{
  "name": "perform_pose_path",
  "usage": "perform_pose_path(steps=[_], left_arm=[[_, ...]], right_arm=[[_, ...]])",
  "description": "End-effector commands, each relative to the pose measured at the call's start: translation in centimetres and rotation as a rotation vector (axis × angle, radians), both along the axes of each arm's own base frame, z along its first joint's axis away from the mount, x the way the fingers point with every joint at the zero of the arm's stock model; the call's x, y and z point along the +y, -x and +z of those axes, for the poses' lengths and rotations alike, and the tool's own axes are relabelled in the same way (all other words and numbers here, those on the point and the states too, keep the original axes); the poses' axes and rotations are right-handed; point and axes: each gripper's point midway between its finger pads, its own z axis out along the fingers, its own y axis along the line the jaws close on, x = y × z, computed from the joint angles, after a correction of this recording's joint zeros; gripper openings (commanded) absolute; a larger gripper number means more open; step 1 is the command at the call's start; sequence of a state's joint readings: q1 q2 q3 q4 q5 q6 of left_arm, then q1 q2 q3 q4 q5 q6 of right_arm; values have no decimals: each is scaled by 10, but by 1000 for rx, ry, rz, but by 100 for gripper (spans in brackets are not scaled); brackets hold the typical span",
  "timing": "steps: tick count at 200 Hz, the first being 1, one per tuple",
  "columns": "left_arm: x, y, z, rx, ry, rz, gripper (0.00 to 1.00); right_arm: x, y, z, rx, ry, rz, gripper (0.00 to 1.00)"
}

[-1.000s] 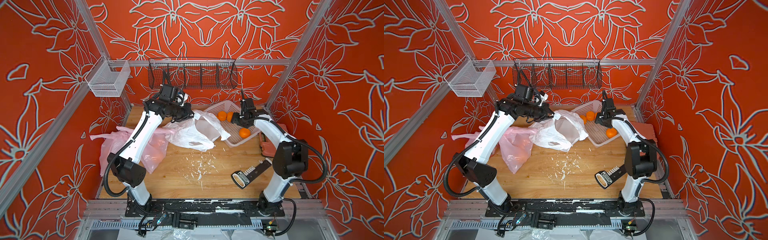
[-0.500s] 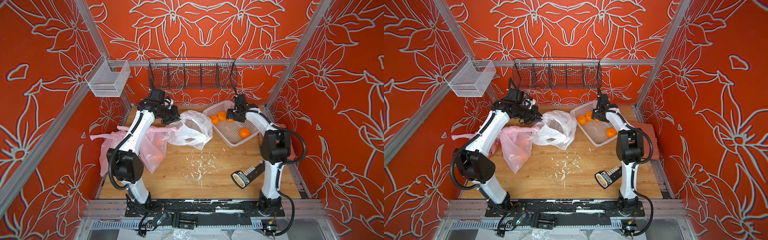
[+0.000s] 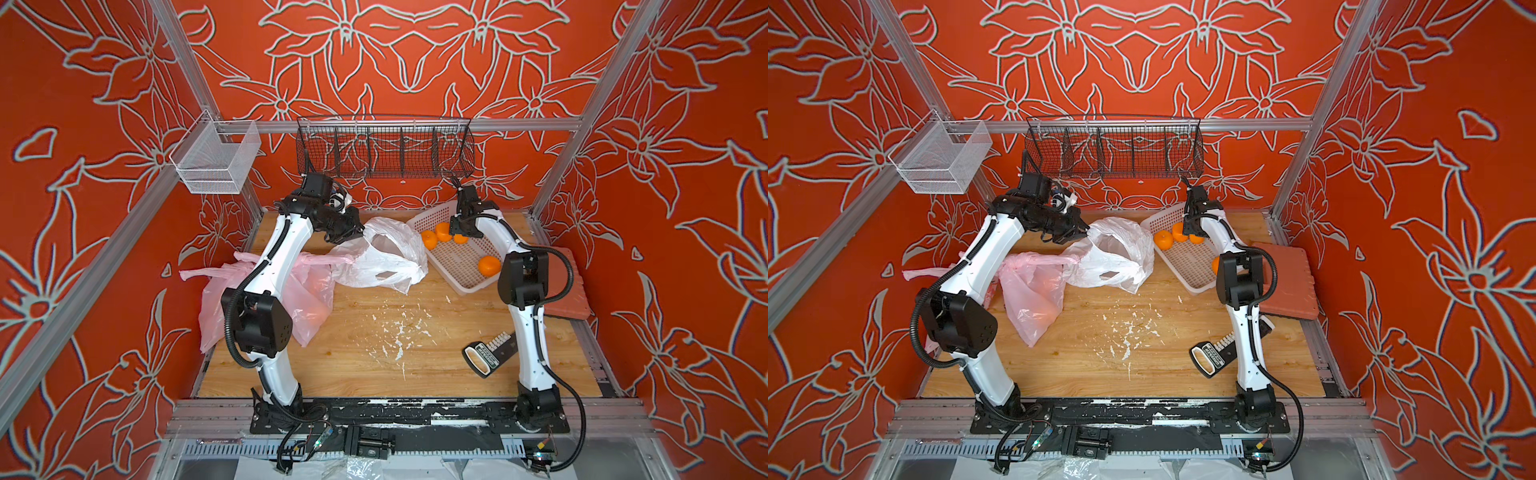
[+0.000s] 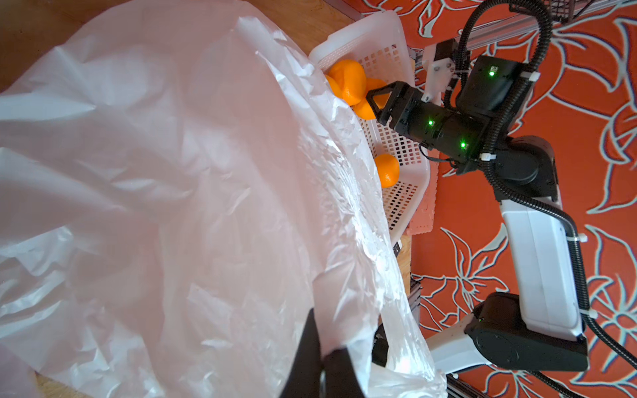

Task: Place the oranges into plastic bags & tie knots
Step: Pick up the orange from the basket.

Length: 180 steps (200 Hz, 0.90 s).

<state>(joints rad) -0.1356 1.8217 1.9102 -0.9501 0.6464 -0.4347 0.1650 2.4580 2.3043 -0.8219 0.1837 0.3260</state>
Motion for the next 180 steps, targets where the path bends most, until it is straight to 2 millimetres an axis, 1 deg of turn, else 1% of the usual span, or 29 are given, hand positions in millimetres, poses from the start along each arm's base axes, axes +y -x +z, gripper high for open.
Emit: perform_pose_path(steps=[1,15,38,48,64,76,87,107,127,152,166,180], left_arm=[[1,0,3,-3,5,-12,0],[2,-1,2,-5,0,-10,0],[3,-3,1,-4,-3,-10,0],[2,-5,0,-3,-3,-12,0],[2,-6,-1,-3,-3,-15,0],[2,-7,-3,0,0,-17,0],[1,-7,-4,3,5,-22,0],[0,-8,-4,3,12,-28,0],[0,-7,-5,4,11,-28,0],[0,-7,-5,5,11,-29,0],[0,-6,-5,5,12,-32,0],[0,-6,-6,5,11,-30,0]], right_arm=[[-10,1,-10,39,53,-16,70],[-9,1,-15,53,42,-20,65],[-8,2,-13,55,28,-30,54],[-6,3,-10,52,22,-29,52],[-5,4,-7,50,17,-28,52],[-5,6,-7,55,16,-25,60],[-6,7,-10,62,19,-23,62],[-9,8,-17,79,34,-29,62],[-9,9,-25,96,36,-29,62],[-9,7,-32,99,32,-30,61],[-7,6,-33,93,26,-26,61],[-5,4,-32,75,15,-25,58]])
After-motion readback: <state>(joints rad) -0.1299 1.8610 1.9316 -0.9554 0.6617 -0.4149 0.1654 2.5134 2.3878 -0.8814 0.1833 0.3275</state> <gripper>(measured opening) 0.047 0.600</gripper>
